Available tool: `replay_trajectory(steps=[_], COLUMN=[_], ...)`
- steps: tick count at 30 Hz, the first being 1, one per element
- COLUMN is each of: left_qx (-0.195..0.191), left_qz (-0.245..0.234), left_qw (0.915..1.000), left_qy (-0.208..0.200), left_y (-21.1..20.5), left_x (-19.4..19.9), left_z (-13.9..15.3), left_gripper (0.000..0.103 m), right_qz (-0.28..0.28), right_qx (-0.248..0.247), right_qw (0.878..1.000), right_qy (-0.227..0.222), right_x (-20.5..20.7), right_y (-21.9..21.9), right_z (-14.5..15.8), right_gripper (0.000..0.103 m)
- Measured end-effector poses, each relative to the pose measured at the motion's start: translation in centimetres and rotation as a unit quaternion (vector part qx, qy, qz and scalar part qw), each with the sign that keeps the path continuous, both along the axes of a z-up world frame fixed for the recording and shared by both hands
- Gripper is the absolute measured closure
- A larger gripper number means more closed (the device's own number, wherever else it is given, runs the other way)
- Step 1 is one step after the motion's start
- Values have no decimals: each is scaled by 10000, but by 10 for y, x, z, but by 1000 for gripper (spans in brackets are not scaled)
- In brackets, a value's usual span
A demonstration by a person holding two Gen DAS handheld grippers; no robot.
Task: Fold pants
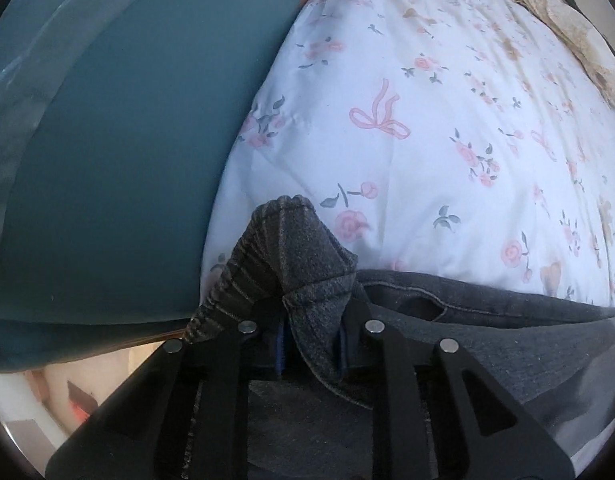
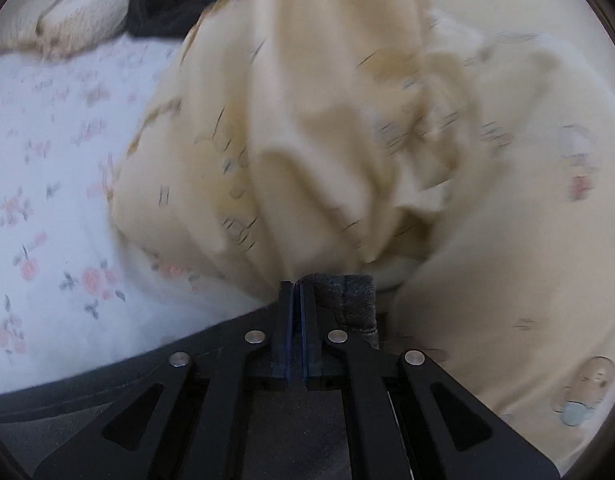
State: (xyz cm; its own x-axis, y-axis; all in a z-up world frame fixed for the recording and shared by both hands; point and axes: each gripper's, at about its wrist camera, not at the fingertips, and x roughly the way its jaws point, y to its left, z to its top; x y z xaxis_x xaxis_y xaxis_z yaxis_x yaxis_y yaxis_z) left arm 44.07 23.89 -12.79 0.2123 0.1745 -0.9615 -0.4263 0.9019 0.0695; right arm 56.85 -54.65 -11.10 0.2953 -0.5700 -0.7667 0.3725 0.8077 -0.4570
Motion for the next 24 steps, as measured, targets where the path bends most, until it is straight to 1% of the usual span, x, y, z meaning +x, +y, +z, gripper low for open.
replay_trajectory(steps=[1, 2, 3, 4, 5, 6, 7, 8, 9, 10, 11, 12, 13, 14, 15, 16, 17, 18, 19, 20, 21, 22, 23, 24], left_qx=[-11, -13, -28, -81, -128, -127, -29, 98, 104, 43, 74, 275, 400, 536, 747, 829, 826, 798, 757, 694, 612, 693, 816, 938], left_qz=[-55, -142, -284, -392, -475, -584, -659, -682, -670, -639, -511, -213, -148, -330, -865, -1341, -1826, -2137, -2338, -2434, -2487, -2476, -2430, -2359], left_qw=[10000, 9999, 9996, 9992, 9987, 9981, 9975, 9967, 9953, 9943, 9930, 9884, 9836, 9786, 9737, 9692, 9648, 9626, 9617, 9618, 9629, 9636, 9644, 9655], left_qy=[10, 19, -10, -74, -124, -170, -267, -430, -690, -854, -1062, -1481, -1750, -1960, -1971, -1892, -1704, -1461, -1212, -1039, -856, -726, -649, -573], left_y=[2, 1, -1, -2, -5, -9, -13, -17, -19, -19, -18, -19, -24, -36, -60, -81, -102, -118, -131, -140, -148, -153, -153, -152], left_x=[0, 0, -4, -6, -10, -16, -22, -29, -37, -41, -49, -64, -71, -78, -82, -83, -82, -80, -78, -75, -66, -56, -44, -31], left_z=[2, 4, 8, 13, 16, 21, 28, 37, 48, 55, 66, 82, 88, 93, 92, 85, 74, 60, 45, 30, 13, -2, -14, -26], left_gripper=[85, 83, 76, 69, 54, 36, 27, 13, 12, 12, 12, 12, 12, 12, 12, 12, 12, 18, 27, 48, 59, 66, 77, 79], right_qz=[113, 243, 304, 410, 584, 730, 939, 1209, 1382, 1644, 1945, 2309, 2600, 2792, 3117, 3375, 3552, 3712, 3809, 3889, 3887, 3833, 3709, 3635], right_qx=[26, -30, -180, -315, -321, -324, -308, -128, 65, 459, 948, 1468, 1746, 1911, 2265, 2538, 2688, 2722, 2684, 2613, 2572, 2623, 2520, 2371], right_qw=[9996, 9992, 9990, 9985, 9978, 9965, 9936, 9889, 9853, 9791, 9701, 9567, 9460, 9381, 9210, 9055, 8947, 8876, 8848, 8834, 8840, 8840, 8921, 8998], right_qy=[246, 307, 268, 153, -67, -261, -541, -858, -1004, -1105, -1103, -996, -832, -741, -575, -427, -319, -181, -85, 87, 358, 531, 562, 447], right_x=[0, -4, -9, -16, -24, -34, -45, -57, -64, -72, -78, -84, -87, -94, -99, -102, -109, -113, -115, -115, -109, -104, -96, -88], right_y=[1, 4, 8, 14, 22, 30, 42, 56, 67, 81, 97, 120, 144, 161, 190, 216, 239, 262, 279, 301, 326, 335, 347, 356], right_z=[-9, -12, -11, -6, 3, 13, 25, 38, 43, 49, 51, 50, 47, 44, 38, 31, 23, 15, 7, -5, -25, -38, -51, -56], right_gripper=[67, 44, 39, 38, 37, 35, 33, 31, 30, 29, 29, 29, 31, 31, 31, 31, 32, 32, 38, 50, 58, 73, 76, 76])
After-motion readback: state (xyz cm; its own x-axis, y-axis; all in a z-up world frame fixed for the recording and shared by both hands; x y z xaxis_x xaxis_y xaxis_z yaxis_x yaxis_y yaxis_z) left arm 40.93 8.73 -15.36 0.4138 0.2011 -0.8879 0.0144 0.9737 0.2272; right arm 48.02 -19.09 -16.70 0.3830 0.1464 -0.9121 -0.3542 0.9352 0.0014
